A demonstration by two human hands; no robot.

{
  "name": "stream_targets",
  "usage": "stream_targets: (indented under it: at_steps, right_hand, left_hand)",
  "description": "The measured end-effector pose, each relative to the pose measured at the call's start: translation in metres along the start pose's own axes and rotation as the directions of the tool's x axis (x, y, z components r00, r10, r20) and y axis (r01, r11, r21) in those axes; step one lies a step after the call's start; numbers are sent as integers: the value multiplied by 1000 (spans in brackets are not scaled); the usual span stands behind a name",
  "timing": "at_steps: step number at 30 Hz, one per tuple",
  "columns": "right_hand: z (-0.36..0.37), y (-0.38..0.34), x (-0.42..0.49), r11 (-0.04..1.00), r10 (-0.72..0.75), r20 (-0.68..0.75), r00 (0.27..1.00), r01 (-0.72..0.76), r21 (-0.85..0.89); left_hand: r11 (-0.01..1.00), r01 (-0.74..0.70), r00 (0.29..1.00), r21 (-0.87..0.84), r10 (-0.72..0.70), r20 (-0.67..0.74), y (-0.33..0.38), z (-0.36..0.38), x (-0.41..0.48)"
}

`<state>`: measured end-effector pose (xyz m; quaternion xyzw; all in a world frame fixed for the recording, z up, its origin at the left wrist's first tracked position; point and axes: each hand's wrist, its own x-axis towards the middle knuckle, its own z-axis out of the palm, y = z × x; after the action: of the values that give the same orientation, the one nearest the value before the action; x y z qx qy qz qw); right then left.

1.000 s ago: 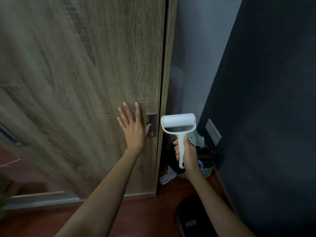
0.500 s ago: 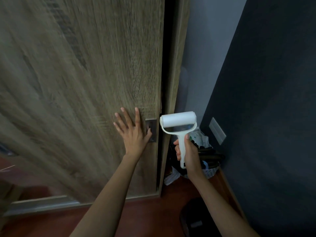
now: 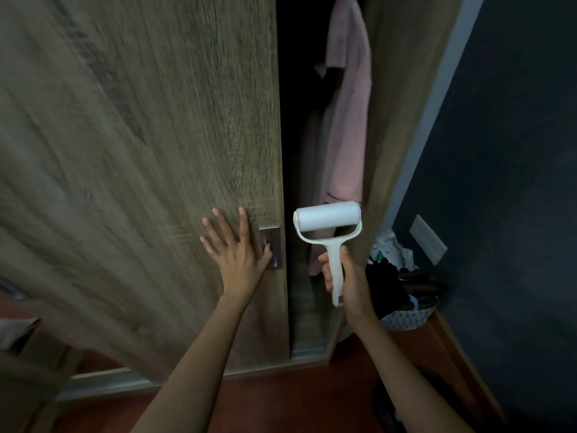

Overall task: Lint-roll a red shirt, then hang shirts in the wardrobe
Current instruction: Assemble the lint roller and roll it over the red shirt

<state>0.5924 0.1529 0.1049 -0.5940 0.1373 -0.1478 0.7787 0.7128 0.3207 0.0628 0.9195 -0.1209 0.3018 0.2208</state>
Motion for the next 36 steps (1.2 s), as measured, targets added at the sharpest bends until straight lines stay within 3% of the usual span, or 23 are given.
stream_targets:
  at_steps: [16,24,36]
  right_hand:
    - [153,17,-9,957,17,251,968,-88,276]
    - [191,14,-4,957,88,418,904,-193,216]
    - [214,5,-4,935,103,505,857,-257,245]
  left_hand:
    - [996,26,999,81,-29,30,-167,-74,10]
    - [991,57,997,124,-63,45,-219,-101,11]
    - [983,87,994,160,-97,58,-272,-129,11]
